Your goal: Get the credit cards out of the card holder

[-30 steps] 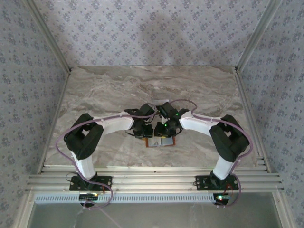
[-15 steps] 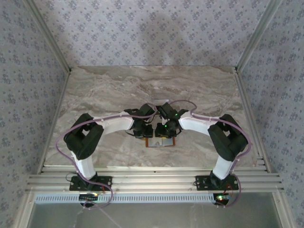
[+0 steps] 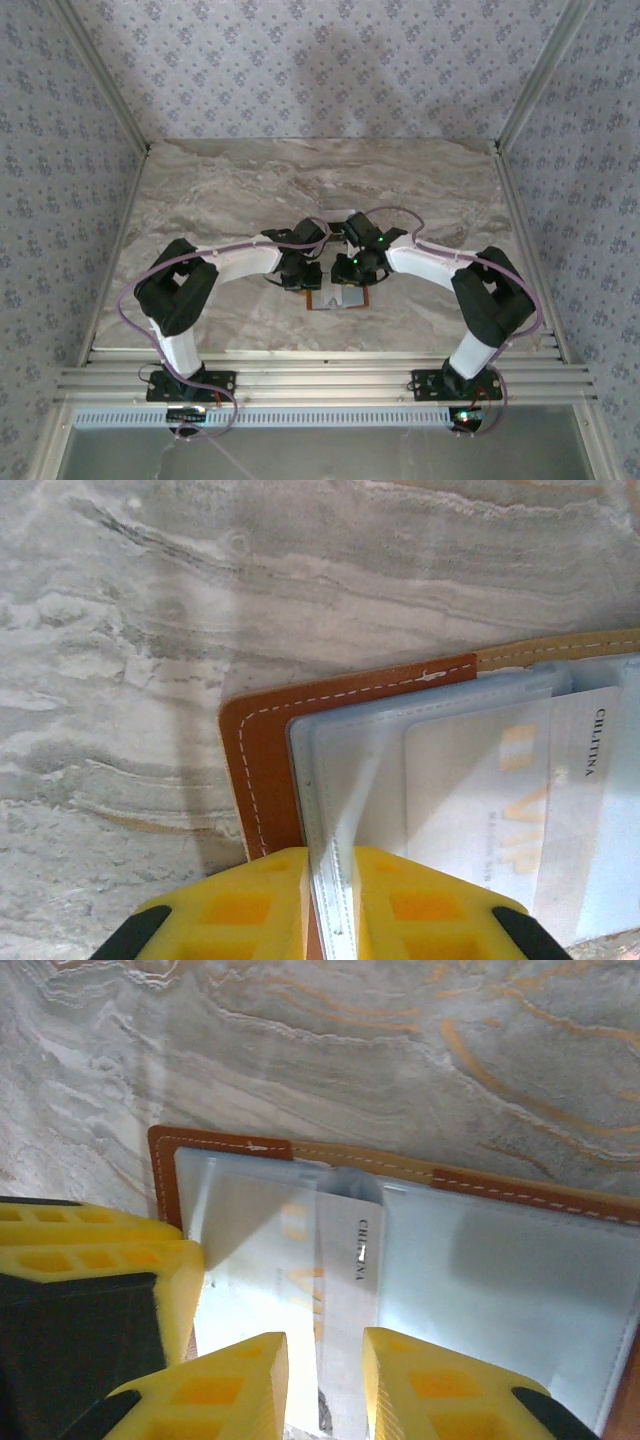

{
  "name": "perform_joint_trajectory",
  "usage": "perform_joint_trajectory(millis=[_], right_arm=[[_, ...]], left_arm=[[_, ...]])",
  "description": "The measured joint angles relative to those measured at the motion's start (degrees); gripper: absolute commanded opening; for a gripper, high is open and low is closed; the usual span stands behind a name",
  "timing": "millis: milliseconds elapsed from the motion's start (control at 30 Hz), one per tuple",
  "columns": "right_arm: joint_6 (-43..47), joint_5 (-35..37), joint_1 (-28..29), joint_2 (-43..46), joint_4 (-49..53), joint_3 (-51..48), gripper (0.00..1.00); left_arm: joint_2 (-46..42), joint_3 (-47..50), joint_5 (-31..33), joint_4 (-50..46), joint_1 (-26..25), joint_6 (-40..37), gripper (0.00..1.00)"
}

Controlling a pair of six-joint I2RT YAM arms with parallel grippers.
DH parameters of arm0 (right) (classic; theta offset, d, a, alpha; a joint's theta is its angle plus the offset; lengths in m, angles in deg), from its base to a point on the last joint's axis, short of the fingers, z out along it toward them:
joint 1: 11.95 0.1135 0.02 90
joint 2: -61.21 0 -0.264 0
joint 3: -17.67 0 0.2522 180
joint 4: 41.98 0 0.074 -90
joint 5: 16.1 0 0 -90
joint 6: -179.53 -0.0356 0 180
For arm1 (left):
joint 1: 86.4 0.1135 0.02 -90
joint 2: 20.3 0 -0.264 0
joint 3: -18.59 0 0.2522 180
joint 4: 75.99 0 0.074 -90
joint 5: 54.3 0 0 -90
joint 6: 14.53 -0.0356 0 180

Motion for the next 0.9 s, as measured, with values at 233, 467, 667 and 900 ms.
perform_joint_trajectory(millis=[233, 467, 667, 900], right_arm=[[0.0, -2.9, -1.5, -0.2, -2.3, -3.2, 0.25], [-0.5, -6.5, -2.4, -0.7, -6.3, -5.2, 0.24], [-0.5, -8.4, -2.9, -1.7, -8.2, -5.6, 0.24], [-1.5, -11.2, -4.2, -2.2, -11.7, -7.6, 0.21]], left_arm=[[0.0, 0.0, 0.0, 0.0, 0.0, 0.0, 0.17], [0.0, -0.2, 0.0, -0.2, 0.0, 0.0, 0.17], [0.1, -0.4, 0.0, -0.7, 0.0, -0.2, 0.17], [0.2, -0.6, 0.0, -1.0, 0.0, -0.5, 0.17]])
